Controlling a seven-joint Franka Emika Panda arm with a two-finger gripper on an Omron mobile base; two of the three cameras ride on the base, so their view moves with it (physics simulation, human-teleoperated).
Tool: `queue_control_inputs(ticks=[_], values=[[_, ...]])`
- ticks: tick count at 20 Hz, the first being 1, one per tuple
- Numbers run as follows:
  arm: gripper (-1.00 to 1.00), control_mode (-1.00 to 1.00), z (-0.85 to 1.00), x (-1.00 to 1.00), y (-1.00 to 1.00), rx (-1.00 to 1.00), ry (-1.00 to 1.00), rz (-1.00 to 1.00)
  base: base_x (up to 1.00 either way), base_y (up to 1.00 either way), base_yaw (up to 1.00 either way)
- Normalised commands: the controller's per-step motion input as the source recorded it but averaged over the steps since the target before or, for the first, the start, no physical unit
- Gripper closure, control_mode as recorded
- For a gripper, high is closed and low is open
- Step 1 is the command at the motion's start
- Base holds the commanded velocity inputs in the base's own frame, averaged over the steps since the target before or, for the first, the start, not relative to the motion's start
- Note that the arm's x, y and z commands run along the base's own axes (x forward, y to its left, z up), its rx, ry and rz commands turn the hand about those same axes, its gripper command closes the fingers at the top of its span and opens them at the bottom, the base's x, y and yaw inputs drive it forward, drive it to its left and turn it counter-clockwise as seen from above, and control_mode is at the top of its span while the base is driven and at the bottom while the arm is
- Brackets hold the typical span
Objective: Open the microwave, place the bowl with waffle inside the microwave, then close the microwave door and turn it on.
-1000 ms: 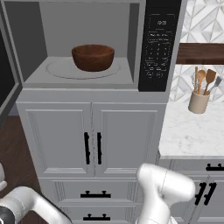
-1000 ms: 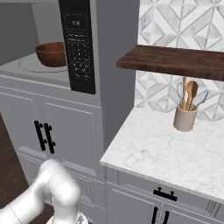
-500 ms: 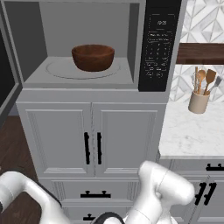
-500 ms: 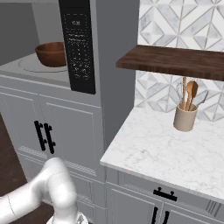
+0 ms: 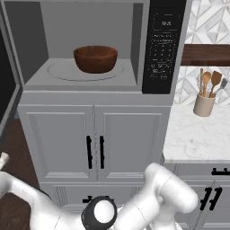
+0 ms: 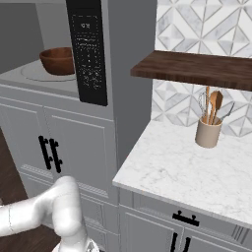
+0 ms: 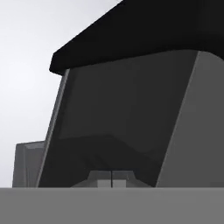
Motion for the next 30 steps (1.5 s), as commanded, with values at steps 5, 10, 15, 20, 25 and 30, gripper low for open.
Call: queue_control_inputs(ticks=[5,10,15,20,25,30], values=[[1.0,-1.0,0.71,-0.24,-0.73,0.71,-0.05,0.0,0.0,0.0,0.0],[1.0,-1.0,0.83,-0.1,-1.0,0.77,0.04,0.0,0.0,0.0,0.0],[1.0,-1.0,0.76,-0.05,-1.0,0.71,0.12,0.0,0.0,0.0,0.0],[1.0,-1.0,0.47,0.0,-1.0,0.52,0.19,0.0,0.0,0.0,0.0],[1.0,-1.0,0.41,0.3,-1.0,0.41,0.17,0.07,0.0,0.0,0.0],[1.0,-1.0,0.25,0.79,-0.98,0.23,0.24,0.21,0.0,0.0,0.0]])
